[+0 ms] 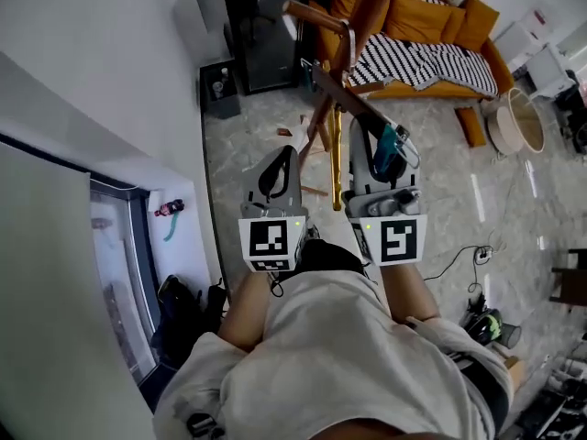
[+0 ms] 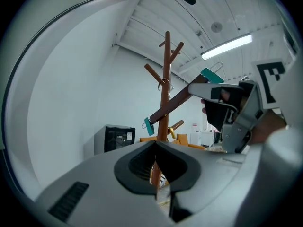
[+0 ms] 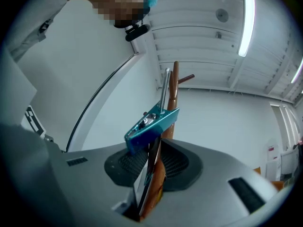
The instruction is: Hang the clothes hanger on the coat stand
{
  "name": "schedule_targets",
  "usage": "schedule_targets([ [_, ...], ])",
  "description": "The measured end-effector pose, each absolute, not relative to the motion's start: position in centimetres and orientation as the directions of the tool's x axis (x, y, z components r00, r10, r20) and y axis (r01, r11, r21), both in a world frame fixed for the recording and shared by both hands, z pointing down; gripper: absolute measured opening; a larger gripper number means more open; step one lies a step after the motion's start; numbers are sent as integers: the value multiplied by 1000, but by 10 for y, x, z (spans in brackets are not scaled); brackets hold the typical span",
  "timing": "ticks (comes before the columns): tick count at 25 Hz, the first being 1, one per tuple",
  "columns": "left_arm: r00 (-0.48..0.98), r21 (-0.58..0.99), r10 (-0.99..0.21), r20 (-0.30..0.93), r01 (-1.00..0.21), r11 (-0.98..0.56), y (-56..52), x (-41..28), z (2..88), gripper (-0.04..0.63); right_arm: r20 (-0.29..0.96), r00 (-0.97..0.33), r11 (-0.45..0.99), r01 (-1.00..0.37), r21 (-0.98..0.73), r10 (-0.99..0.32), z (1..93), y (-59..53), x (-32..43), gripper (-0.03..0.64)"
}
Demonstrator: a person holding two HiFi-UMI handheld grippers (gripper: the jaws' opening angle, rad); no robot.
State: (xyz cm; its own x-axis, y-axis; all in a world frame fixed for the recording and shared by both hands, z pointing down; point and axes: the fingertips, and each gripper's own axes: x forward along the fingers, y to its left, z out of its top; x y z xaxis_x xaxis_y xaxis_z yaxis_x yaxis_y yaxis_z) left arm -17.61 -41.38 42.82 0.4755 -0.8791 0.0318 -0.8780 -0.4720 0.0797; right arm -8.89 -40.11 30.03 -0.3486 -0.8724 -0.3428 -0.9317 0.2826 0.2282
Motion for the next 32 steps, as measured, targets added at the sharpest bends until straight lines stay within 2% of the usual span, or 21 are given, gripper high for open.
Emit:
schedule_targets([
  [3, 468, 85, -883, 30, -882, -464, -411, -182, 429, 9, -324, -362, 315, -930, 190, -874, 304, -402, -94, 77],
  [11, 460, 104, -888, 31, -885, -454, -400, -189, 433, 9, -276, -420, 409, -907, 99, -864, 319, -400, -101, 201],
  [18, 461, 135, -887, 25, -881, -454, -388, -195, 441, 9, -211, -437, 427, -899, 95, -874, 342, -387, -110, 224],
  [32, 421, 160, -906, 44, -898, -409, -369, -193, 461, 9, -114, -476, 467, -879, 100, -872, 379, -360, -102, 224],
])
